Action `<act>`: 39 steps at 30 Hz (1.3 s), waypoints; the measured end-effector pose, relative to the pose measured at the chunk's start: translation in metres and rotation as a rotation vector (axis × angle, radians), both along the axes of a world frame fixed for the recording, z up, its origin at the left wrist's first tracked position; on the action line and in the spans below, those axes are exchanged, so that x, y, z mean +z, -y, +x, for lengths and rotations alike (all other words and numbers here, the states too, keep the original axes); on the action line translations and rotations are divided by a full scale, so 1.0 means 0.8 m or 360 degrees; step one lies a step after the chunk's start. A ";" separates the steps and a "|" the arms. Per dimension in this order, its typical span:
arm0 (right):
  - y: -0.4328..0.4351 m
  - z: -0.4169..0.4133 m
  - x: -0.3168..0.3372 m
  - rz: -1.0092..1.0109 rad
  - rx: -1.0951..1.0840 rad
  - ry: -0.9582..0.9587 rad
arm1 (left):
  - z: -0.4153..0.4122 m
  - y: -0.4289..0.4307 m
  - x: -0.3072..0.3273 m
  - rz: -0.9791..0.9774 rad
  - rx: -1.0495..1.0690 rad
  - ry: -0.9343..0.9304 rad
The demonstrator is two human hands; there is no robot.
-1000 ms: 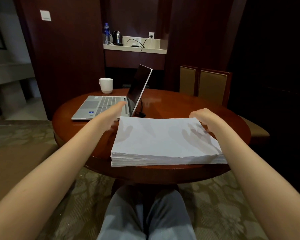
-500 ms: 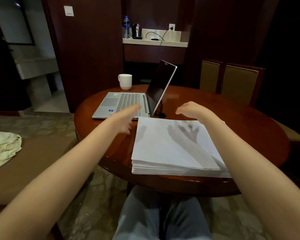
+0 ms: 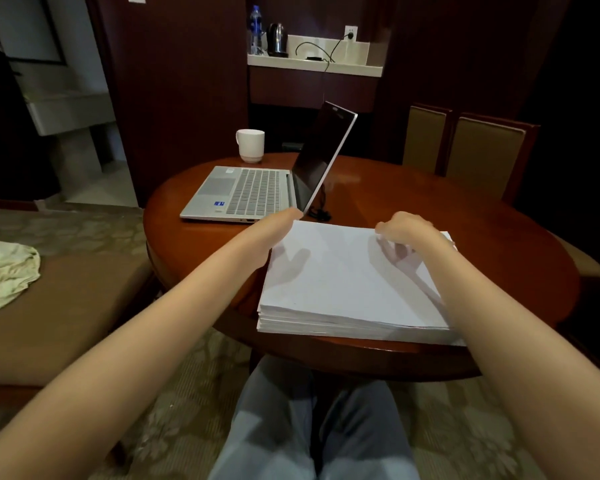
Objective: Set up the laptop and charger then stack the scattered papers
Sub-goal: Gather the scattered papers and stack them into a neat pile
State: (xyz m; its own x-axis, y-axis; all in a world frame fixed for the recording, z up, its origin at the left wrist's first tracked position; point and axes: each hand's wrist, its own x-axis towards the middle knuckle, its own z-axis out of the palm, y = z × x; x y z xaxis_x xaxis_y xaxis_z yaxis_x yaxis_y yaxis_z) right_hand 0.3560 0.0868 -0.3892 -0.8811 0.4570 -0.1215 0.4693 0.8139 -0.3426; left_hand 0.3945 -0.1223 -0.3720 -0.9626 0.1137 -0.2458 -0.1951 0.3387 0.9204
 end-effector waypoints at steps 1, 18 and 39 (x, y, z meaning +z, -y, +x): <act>0.012 0.004 0.011 0.0031 0.0091 -0.0026 | -0.004 0.004 0.002 -0.0041 -0.0004 -0.0040; 0.180 -0.022 0.075 0.0047 0.1298 -0.0083 | -0.075 0.104 0.031 -0.1438 -0.0140 -0.0419; 0.259 -0.222 0.039 0.0351 0.1250 0.0106 | -0.273 0.188 0.022 -0.1655 -0.0288 -0.0252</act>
State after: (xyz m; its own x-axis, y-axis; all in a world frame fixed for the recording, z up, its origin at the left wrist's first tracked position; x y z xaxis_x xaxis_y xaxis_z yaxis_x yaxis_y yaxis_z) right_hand 0.1780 -0.1206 -0.3579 -0.9485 -0.2710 -0.1642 -0.2519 0.9593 -0.1279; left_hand 0.1763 -0.2725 -0.3543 -0.9820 0.0644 -0.1778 0.0332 0.9843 0.1732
